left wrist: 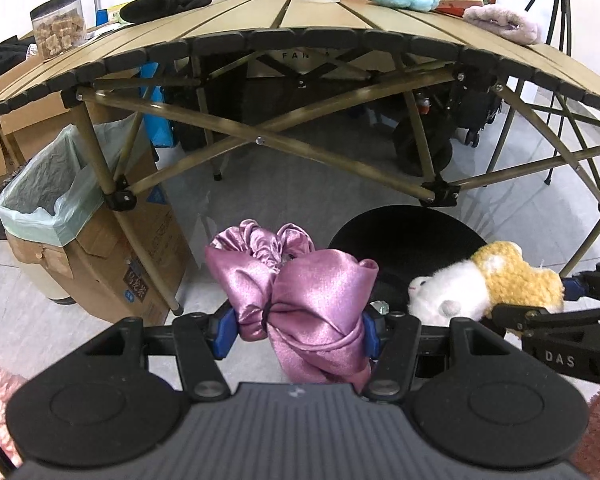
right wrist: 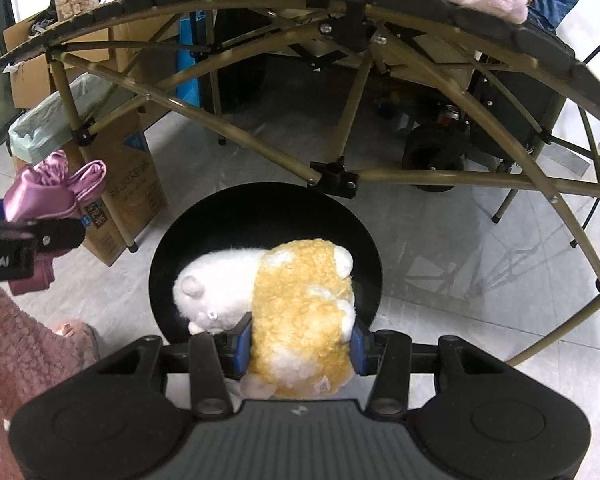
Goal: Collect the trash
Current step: 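Carry both held items down under the table edge over the black bin, then open the right tool to drop the plush toy into the black bin, then lower the pink bow into the bin and open the left tool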
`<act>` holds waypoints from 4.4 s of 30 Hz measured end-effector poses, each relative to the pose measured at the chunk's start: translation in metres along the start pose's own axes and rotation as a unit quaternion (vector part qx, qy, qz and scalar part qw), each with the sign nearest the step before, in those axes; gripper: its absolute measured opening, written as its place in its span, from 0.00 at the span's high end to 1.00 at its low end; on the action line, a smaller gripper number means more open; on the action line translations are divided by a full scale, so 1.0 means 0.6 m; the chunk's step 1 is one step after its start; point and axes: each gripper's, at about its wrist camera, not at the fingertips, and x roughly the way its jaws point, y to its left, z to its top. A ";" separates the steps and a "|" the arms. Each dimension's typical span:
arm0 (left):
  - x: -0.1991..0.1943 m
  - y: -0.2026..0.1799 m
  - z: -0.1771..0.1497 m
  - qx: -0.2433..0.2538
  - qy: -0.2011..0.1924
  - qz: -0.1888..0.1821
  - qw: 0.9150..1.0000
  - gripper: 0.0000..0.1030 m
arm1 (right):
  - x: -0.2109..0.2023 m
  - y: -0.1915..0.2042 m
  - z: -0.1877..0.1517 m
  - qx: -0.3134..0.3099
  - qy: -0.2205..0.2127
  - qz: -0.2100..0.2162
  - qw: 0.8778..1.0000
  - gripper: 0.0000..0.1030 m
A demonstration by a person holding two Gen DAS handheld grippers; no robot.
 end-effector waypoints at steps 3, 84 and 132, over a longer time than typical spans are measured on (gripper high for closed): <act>0.004 -0.004 0.003 0.003 0.000 0.005 1.000 0.43 | 0.013 -0.001 0.008 0.001 0.000 0.001 1.000 0.56; 0.019 -0.060 0.003 0.053 0.000 -0.025 0.998 0.43 | -0.008 -0.099 0.013 0.113 -0.039 -0.035 0.992 0.00; 0.126 -0.176 0.054 0.072 0.052 -0.088 0.992 0.43 | -0.068 -0.183 0.017 0.197 -0.103 -0.039 0.974 0.00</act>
